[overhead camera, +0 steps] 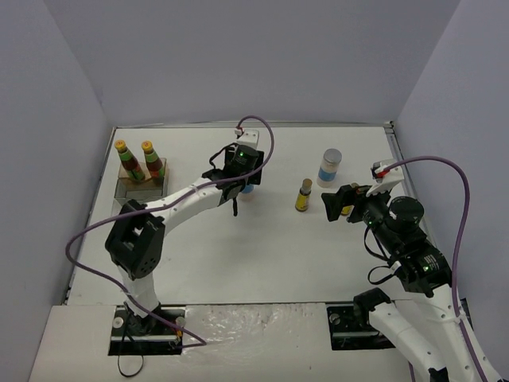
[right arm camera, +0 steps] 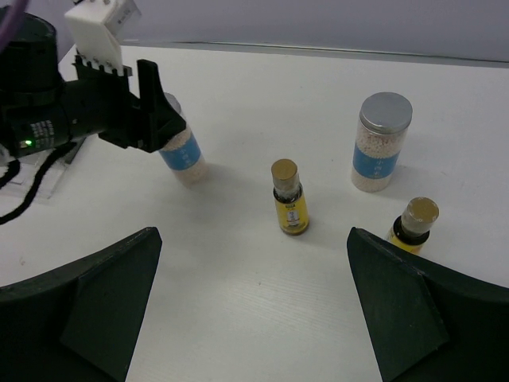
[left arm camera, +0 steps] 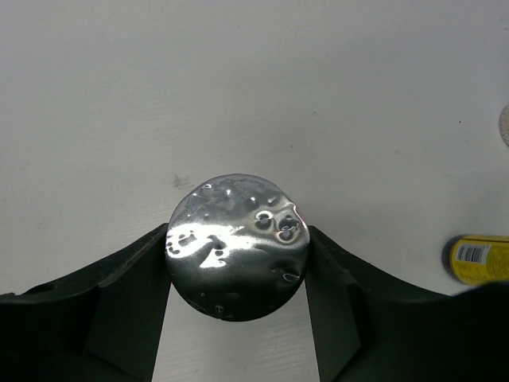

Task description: Organize the condiment bottles

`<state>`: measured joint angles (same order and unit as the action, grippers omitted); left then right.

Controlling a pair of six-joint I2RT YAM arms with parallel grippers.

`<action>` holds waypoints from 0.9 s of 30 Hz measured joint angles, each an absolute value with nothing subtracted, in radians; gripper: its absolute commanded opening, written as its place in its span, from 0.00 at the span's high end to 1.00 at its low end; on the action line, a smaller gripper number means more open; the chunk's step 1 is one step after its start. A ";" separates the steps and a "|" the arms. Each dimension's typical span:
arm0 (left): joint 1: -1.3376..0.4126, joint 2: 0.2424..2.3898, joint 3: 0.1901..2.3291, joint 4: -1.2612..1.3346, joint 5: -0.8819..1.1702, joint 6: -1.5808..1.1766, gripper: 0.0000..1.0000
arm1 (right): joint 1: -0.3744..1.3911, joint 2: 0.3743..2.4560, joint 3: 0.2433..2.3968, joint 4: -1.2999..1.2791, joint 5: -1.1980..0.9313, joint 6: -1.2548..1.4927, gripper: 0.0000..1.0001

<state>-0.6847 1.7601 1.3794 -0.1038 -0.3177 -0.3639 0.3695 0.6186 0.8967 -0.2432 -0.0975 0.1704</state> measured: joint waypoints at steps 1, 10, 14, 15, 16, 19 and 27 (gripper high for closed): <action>-0.680 1.717 1.365 -0.124 -0.321 -0.363 0.85 | 0.369 0.619 0.897 -0.243 -0.097 0.168 0.00; -0.455 1.326 1.238 -0.240 -0.341 -0.361 0.86 | 0.369 0.624 0.897 -0.242 -0.107 0.155 0.00; -0.276 1.232 1.181 -0.274 -0.347 -0.346 0.86 | 0.369 0.633 0.897 -0.237 -0.114 0.153 0.00; -0.228 1.220 1.167 -0.280 -0.339 -0.342 0.86 | 0.369 0.635 0.897 -0.234 -0.117 0.153 0.00; -0.194 1.215 1.157 -0.287 -0.336 -0.338 0.86 | 0.369 0.638 0.897 -0.231 -0.119 0.153 0.00; -0.102 1.213 1.136 -0.305 -0.313 -0.327 0.87 | 0.369 0.643 0.897 -0.227 -0.125 0.153 0.00; 0.138 1.298 1.134 -0.260 -0.218 -0.297 0.87 | 0.369 0.645 0.897 -0.219 -0.140 0.153 0.00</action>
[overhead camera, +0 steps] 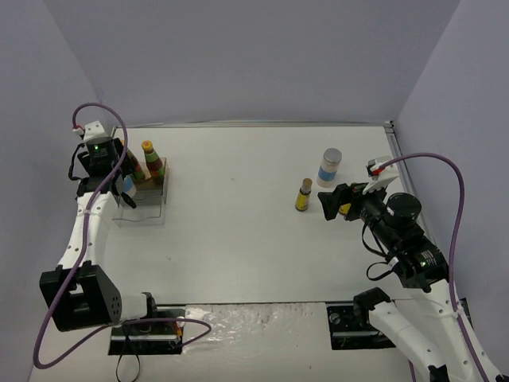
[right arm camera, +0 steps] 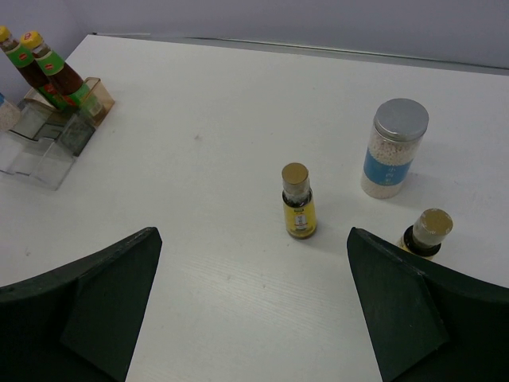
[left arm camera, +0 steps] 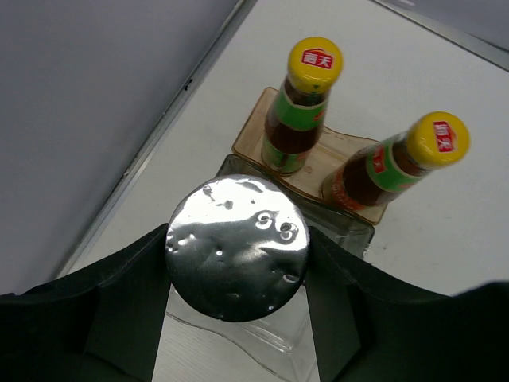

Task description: Organize the condiment bottles

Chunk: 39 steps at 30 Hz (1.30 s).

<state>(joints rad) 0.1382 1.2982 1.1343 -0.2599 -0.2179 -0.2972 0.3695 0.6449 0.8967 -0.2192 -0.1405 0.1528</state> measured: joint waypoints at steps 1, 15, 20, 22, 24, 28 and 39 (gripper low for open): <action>0.153 1.312 1.134 -0.253 -0.215 -0.293 0.87 | 0.369 0.645 0.897 -0.219 -0.141 0.153 0.00; 0.186 1.477 1.139 -0.118 -0.171 -0.256 0.87 | 0.369 0.645 0.896 -0.216 -0.143 0.155 0.00; 0.189 1.484 1.139 -0.101 -0.161 -0.249 0.86 | 0.369 0.648 0.896 -0.214 -0.142 0.156 0.00; 0.190 1.485 1.139 -0.089 -0.161 -0.247 0.85 | 0.369 0.653 0.896 -0.212 -0.142 0.156 0.00; 0.191 1.488 1.139 -0.076 -0.161 -0.247 0.84 | 0.369 0.660 0.896 -0.212 -0.142 0.156 0.00; 0.191 1.501 1.124 -0.046 -0.161 -0.246 0.79 | 0.369 0.674 0.895 -0.212 -0.143 0.155 0.00; 0.191 1.525 1.048 -0.001 -0.157 -0.252 0.48 | 0.369 0.680 0.884 -0.205 -0.142 0.155 0.00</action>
<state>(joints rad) 0.1913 1.5246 1.0481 -0.0013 -0.1570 -0.2516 0.3695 0.6796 0.8837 -0.2047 -0.1425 0.1551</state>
